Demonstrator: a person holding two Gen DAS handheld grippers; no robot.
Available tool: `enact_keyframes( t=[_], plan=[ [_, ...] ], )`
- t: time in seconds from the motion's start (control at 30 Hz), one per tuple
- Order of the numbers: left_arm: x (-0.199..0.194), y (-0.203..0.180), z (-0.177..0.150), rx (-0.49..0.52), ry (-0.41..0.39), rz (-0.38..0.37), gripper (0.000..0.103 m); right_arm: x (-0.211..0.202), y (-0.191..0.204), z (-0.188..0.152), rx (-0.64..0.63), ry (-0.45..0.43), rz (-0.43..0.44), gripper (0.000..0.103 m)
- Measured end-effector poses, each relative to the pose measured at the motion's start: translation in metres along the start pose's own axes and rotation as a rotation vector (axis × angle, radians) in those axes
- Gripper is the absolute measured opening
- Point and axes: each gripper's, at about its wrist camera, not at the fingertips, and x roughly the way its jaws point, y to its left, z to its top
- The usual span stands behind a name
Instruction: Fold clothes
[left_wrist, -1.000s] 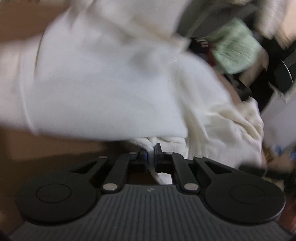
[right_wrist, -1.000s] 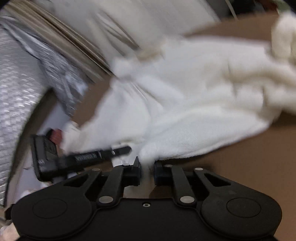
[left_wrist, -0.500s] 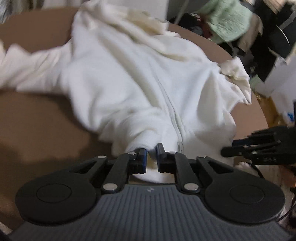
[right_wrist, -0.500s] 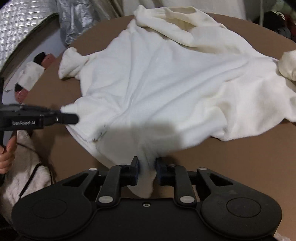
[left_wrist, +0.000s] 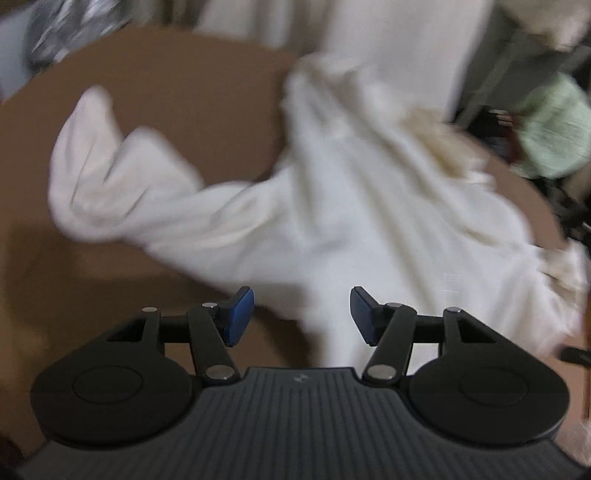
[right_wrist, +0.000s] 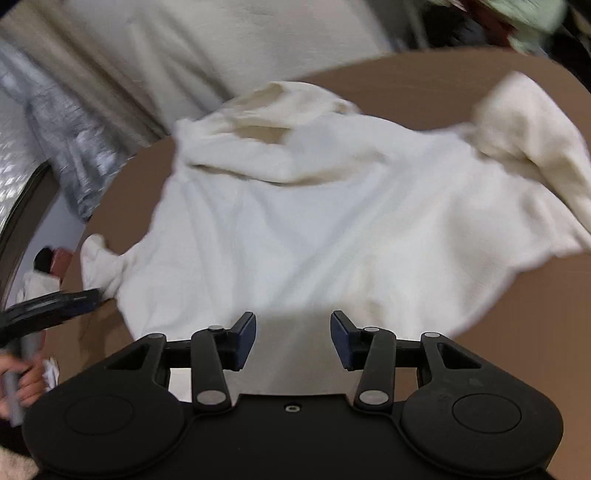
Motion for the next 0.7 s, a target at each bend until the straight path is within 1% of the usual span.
enact_keyframes(
  t=[0.03, 0.07, 0.1, 0.17, 0.2, 0.23, 0.27, 0.3, 0.33, 0.37, 0.4, 0.43, 0.5, 0.53, 0.57, 0.63, 0.67, 0.7],
  plan=[
    [0.012, 0.009, 0.001, -0.027, 0.009, 0.019, 0.057, 0.005, 0.014, -0.003, -0.049, -0.008, 0.038, 0.050],
    [0.021, 0.021, -0.004, -0.064, 0.008, 0.020, 0.057, 0.011, 0.030, -0.007, -0.101, -0.012, 0.086, 0.050],
    [0.026, 0.032, -0.005, -0.103, 0.010, 0.011, 0.055, 0.018, 0.047, -0.011, -0.157, -0.013, 0.129, 0.051],
    [0.025, 0.060, -0.005, -0.179, -0.008, -0.019, 0.055, 0.034, 0.083, -0.020, -0.282, -0.002, 0.186, 0.053],
    [0.021, 0.074, -0.001, -0.211, -0.029, -0.007, 0.056, 0.043, 0.101, -0.023, -0.348, 0.007, 0.193, 0.055],
    [0.015, 0.087, 0.004, -0.232, -0.050, 0.025, 0.056, 0.054, 0.121, -0.028, -0.425, 0.016, 0.194, 0.056],
    [0.009, 0.097, 0.008, -0.228, -0.072, 0.061, 0.056, 0.064, 0.141, -0.032, -0.502, 0.024, 0.195, 0.059],
    [0.003, 0.107, 0.012, -0.224, -0.095, 0.097, 0.057, 0.075, 0.158, -0.038, -0.576, 0.028, 0.195, 0.066],
    [-0.002, 0.117, 0.016, -0.217, -0.116, 0.132, 0.057, 0.085, 0.173, -0.044, -0.649, 0.033, 0.185, 0.070],
    [-0.004, 0.127, 0.019, -0.206, -0.131, 0.161, 0.057, 0.096, 0.185, -0.050, -0.717, 0.038, 0.152, 0.074],
    [-0.005, 0.138, 0.020, -0.220, -0.138, 0.171, 0.057, 0.108, 0.196, -0.057, -0.791, 0.041, 0.111, 0.075],
    [-0.003, 0.149, 0.019, -0.260, -0.141, 0.148, 0.057, 0.121, 0.205, -0.065, -0.867, 0.036, 0.060, 0.075],
    [0.001, 0.170, 0.017, -0.339, -0.145, 0.094, 0.057, 0.142, 0.217, -0.079, -0.992, 0.007, -0.014, 0.074],
    [0.006, 0.176, 0.016, -0.374, -0.135, 0.049, 0.057, 0.151, 0.220, -0.085, -1.049, -0.016, -0.042, 0.074],
    [0.009, 0.179, 0.017, -0.395, -0.128, 0.022, 0.057, 0.159, 0.222, -0.088, -1.103, -0.044, -0.066, 0.067],
    [0.015, 0.176, 0.023, -0.402, -0.141, 0.006, 0.055, 0.169, 0.222, -0.088, -1.170, -0.067, -0.083, 0.018],
    [0.014, 0.172, 0.025, -0.387, -0.166, 0.012, 0.055, 0.170, 0.219, -0.084, -1.172, -0.073, -0.077, 0.007],
    [0.012, 0.168, 0.028, -0.371, -0.195, 0.018, 0.055, 0.165, 0.214, -0.073, -1.118, -0.097, -0.053, 0.007]
  ],
)
